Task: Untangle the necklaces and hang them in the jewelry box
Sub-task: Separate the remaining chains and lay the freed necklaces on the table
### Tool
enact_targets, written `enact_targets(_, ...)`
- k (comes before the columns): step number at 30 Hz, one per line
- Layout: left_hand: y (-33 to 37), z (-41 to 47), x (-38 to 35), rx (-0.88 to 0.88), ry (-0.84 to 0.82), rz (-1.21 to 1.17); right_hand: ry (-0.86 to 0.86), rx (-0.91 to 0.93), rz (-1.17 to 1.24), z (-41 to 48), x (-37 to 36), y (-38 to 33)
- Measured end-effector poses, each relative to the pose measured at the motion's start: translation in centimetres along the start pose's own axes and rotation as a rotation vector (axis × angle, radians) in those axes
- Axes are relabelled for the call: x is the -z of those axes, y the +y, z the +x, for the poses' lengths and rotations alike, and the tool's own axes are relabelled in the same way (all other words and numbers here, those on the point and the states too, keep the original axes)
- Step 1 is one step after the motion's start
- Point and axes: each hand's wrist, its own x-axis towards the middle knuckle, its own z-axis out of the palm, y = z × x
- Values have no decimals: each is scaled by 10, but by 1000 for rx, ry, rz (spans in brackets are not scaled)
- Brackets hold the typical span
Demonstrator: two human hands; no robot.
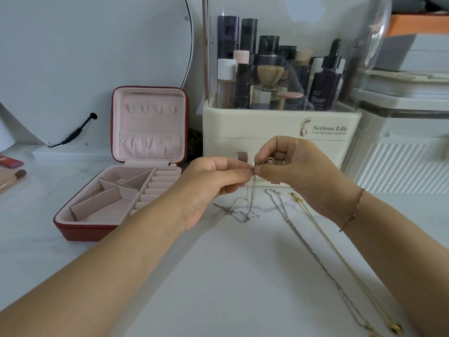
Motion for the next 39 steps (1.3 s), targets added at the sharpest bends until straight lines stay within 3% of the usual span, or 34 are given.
enact_targets(4, -2, 3, 0, -7, 22, -1, -24, -22, -25, 1, -4, 3)
enact_targets(10, -6, 5, -1, 86, -109, -152, -109, -86, 11, 3, -2, 3)
enact_targets(18, 4, 5, 10, 120, -214, -400, -38, -92, 169, 6, 14, -1)
enact_targets(22, 6, 6, 13, 89, -176, -444, -63, -94, 523, 9, 30, -3)
enact_targets(26, 5, 8, 14, 95, -134, -425, -63, -94, 702, 8, 28, -4)
enact_targets(34, 2, 9, 13, 72, -142, -348, -91, -110, 778, 7, 23, -2)
enact_targets(39, 4, 11, 16, 56, -116, -444, -118, -138, 739, 6, 22, -4)
